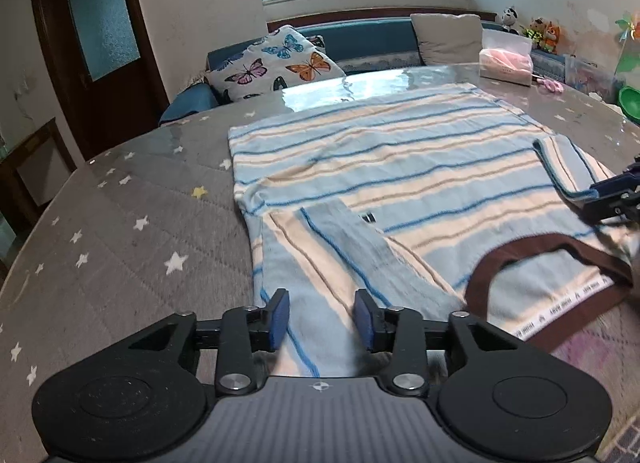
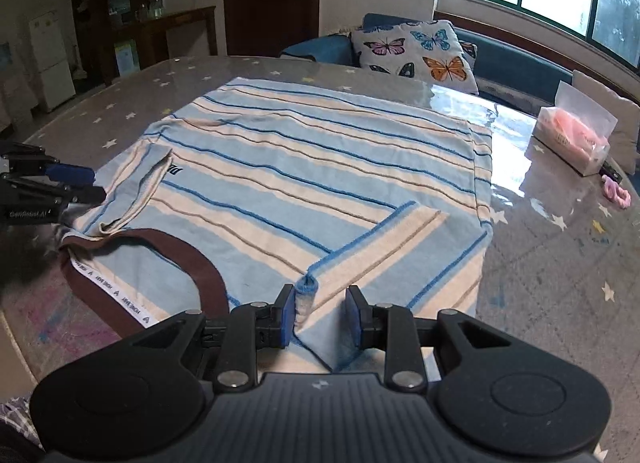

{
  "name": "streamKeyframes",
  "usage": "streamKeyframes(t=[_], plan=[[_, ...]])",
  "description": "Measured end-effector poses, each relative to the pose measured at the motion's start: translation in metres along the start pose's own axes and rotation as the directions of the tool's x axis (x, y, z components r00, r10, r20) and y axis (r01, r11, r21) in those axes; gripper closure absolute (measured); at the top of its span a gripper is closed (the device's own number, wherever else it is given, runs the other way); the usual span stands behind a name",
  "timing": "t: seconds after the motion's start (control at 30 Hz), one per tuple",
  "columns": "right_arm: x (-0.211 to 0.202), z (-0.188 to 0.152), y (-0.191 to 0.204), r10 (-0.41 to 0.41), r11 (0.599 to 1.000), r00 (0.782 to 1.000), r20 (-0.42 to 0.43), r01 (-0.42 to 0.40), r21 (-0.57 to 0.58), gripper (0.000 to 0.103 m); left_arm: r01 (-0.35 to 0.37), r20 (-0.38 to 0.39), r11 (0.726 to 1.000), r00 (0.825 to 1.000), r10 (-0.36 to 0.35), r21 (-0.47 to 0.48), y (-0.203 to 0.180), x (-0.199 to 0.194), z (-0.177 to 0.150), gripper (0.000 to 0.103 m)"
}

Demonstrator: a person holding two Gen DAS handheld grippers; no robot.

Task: Fold clothes
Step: 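Move both open grippers to the striped shirt's hem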

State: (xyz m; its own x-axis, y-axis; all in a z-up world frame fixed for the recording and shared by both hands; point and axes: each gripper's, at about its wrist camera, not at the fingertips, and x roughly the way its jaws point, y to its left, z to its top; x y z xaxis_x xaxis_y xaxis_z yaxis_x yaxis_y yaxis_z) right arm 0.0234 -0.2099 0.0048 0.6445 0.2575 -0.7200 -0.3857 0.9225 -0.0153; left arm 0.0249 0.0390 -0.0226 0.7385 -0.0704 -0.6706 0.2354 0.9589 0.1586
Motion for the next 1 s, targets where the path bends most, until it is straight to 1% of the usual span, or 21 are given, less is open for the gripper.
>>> streamKeyframes(t=[0.1, 0.13, 0.17, 0.2, 0.23, 0.37, 0.47, 0.5, 0.53, 0.6, 0.63, 0.7, 0.77, 0.87, 0.93, 0.97, 1.0], plan=[[0.001, -0.005, 0.003, 0.005, 1.0, 1.0, -0.012, -0.005, -0.011, 0.077, 0.005, -0.001, 1.0, 1.0, -0.005, 0.005, -0.002, -0.006, -0.005, 0.062], [-0.001, -0.007, 0.004, 0.008, 1.0, 1.0, -0.011, -0.008, -0.018, 0.076, 0.012, -0.001, 1.0, 1.0, -0.012, 0.005, -0.002, -0.009, -0.005, 0.061], [-0.003, -0.007, 0.005, 0.013, 1.0, 1.0, -0.009, -0.013, -0.021, 0.075, 0.016, -0.001, 1.0, 1.0, -0.016, 0.008, -0.002, -0.012, -0.006, 0.056], [-0.007, -0.008, 0.006, 0.023, 0.999, 1.0, -0.005, -0.023, -0.023, 0.072, 0.018, 0.002, 1.0, 1.0, -0.018, 0.016, -0.002, -0.016, -0.007, 0.054], [-0.01, -0.009, 0.005, 0.03, 0.999, 1.0, -0.003, -0.03, -0.025, 0.068, 0.019, 0.007, 0.999, 1.0, -0.019, 0.027, -0.003, -0.02, -0.008, 0.054], [-0.025, -0.016, 0.006, 0.035, 0.997, 0.999, -0.003, -0.035, -0.064, 0.065, 0.033, 0.019, 0.997, 0.999, -0.034, 0.071, -0.004, -0.038, -0.015, 0.048], [-0.036, -0.024, 0.006, 0.046, 0.993, 0.999, -0.019, -0.048, -0.106, 0.061, 0.049, 0.016, 0.993, 0.999, -0.051, 0.111, -0.005, -0.046, -0.021, 0.047], [-0.039, -0.027, 0.007, 0.048, 0.991, 0.998, -0.027, -0.051, -0.124, 0.054, 0.055, 0.014, 0.99, 0.998, -0.058, 0.126, -0.005, -0.048, -0.023, 0.047], [-0.043, -0.031, 0.008, 0.05, 0.987, 0.998, -0.036, -0.055, -0.151, 0.05, 0.063, 0.014, 0.988, 0.998, -0.066, 0.142, -0.006, -0.05, -0.025, 0.047], [-0.048, -0.036, 0.012, 0.055, 0.977, 0.997, -0.045, -0.063, -0.203, 0.05, 0.078, 0.019, 0.98, 0.996, -0.083, 0.181, -0.011, -0.053, -0.028, 0.047], [-0.05, -0.038, 0.015, 0.055, 0.971, 0.997, -0.048, -0.065, -0.229, 0.047, 0.079, 0.023, 0.976, 0.996, -0.085, 0.205, -0.014, -0.053, -0.029, 0.046], [-0.051, -0.039, 0.018, 0.048, 0.96, 0.998, -0.048, -0.059, -0.274, 0.047, 0.077, 0.033, 0.965, 0.996, -0.088, 0.249, -0.019, -0.05, -0.03, 0.047], [-0.047, -0.038, 0.018, 0.042, 0.955, 0.998, -0.051, -0.055, -0.29, 0.047, 0.084, 0.034, 0.957, 0.995, -0.097, 0.278, -0.024, -0.045, -0.03, 0.046], [-0.04, -0.037, 0.016, 0.043, 0.958, 0.998, -0.054, -0.057, -0.282, 0.047, 0.079, 0.03, 0.946, 0.995, -0.093, 0.316, -0.028, -0.036, -0.03, 0.047], [-0.037, -0.035, 0.013, 0.052, 0.96, 0.998, -0.045, -0.062, -0.273, 0.048, 0.074, 0.035, 0.937, 0.995, -0.092, 0.342, -0.031, -0.032, -0.031, 0.047], [-0.035, -0.034, 0.012, 0.047, 0.961, 0.998, -0.041, -0.057, -0.271, 0.049, 0.077, 0.036, 0.933, 0.995, -0.096, 0.351, -0.031, -0.031, -0.031, 0.054], [-0.034, -0.033, 0.011, 0.048, 0.962, 0.998, -0.041, -0.057, -0.268, 0.049, 0.081, 0.035, 0.933, 0.994, -0.1, 0.351, -0.031, -0.028, -0.029, 0.066]])
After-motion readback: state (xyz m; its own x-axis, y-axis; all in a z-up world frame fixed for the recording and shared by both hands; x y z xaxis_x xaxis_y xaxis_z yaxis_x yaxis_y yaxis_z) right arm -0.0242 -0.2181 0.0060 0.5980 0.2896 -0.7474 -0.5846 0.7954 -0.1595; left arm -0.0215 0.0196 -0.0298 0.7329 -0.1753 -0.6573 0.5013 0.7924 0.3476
